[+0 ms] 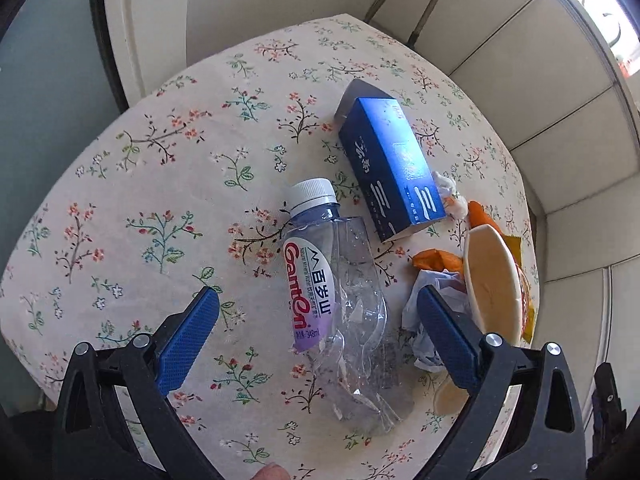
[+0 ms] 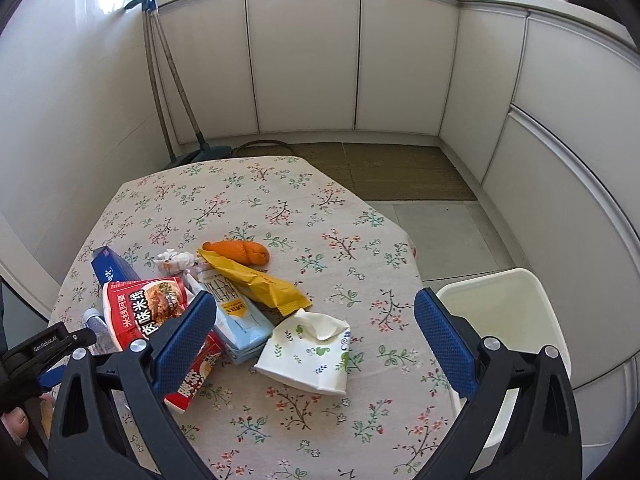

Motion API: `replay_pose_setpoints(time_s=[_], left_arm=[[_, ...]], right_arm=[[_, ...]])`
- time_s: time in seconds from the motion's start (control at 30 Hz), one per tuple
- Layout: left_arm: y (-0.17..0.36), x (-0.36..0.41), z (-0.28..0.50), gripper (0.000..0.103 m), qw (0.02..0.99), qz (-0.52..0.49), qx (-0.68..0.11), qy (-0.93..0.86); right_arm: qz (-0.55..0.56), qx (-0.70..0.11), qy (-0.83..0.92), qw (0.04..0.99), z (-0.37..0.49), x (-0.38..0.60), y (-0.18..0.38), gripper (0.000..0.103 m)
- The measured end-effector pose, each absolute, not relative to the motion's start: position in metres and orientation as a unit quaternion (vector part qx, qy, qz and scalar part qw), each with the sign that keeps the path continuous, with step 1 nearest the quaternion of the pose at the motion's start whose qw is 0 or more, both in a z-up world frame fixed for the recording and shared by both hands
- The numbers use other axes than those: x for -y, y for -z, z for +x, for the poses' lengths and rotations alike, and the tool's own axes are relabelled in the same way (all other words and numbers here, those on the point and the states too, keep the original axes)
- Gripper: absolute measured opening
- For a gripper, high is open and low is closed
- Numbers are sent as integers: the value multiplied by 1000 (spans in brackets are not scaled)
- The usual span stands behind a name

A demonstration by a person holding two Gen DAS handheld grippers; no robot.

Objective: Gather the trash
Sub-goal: 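Grasp the clear Gatten water bottle with the left tool, then grasp the red noodle cup with the right tool while the left tool holds the bottle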

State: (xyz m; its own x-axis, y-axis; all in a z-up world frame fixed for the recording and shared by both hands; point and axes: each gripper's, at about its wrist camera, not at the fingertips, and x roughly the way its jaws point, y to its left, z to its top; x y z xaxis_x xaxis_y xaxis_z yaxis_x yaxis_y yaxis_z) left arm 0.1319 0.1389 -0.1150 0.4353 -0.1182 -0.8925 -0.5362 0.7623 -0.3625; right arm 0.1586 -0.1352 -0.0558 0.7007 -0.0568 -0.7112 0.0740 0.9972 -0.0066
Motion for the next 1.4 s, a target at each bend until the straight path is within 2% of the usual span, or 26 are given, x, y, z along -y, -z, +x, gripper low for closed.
replay_pose_setpoints(time_s=[0.13, 0.23, 0.33, 0.4, 0.43, 0.5, 0.57, 0.8, 1.0, 1.1, 1.4], left_arm=[[133, -141, 136, 89, 763, -370, -520, -108], [146, -136, 140, 76, 745, -396, -531, -83], [154, -132, 144, 58, 741, -397, -537, -79], [154, -131, 145, 41, 744, -393, -535, -77], [153, -132, 145, 38, 746, -390, -534, -75], [147, -129, 147, 24, 759, -363, -535, -79], [139, -126, 148, 20, 776, -330, -531, -84], [96, -122, 134, 19, 824, -272, -494, -60], [44, -117, 120, 19, 865, -239, -440, -31], [22, -114, 111, 19, 881, -223, -418, -13], [20, -117, 113, 19, 875, -237, -422, 5]], right_arm=[[31, -397, 21, 917, 166, 130, 62, 96], [48, -398, 8, 916, 169, 131, 64, 96], [61, -409, -9, 911, 172, 131, 69, 96], [68, -417, -19, 906, 174, 130, 73, 96], [71, -422, -24, 903, 175, 129, 76, 96], [76, -430, -35, 899, 177, 126, 79, 96], [77, -437, -50, 895, 179, 120, 83, 96], [106, -482, -116, 862, 187, 102, 104, 96], [286, -545, -120, 779, 186, 119, 141, 96], [320, -554, -104, 762, 181, 118, 156, 96], [398, -547, -151, 721, 189, 101, 182, 96]])
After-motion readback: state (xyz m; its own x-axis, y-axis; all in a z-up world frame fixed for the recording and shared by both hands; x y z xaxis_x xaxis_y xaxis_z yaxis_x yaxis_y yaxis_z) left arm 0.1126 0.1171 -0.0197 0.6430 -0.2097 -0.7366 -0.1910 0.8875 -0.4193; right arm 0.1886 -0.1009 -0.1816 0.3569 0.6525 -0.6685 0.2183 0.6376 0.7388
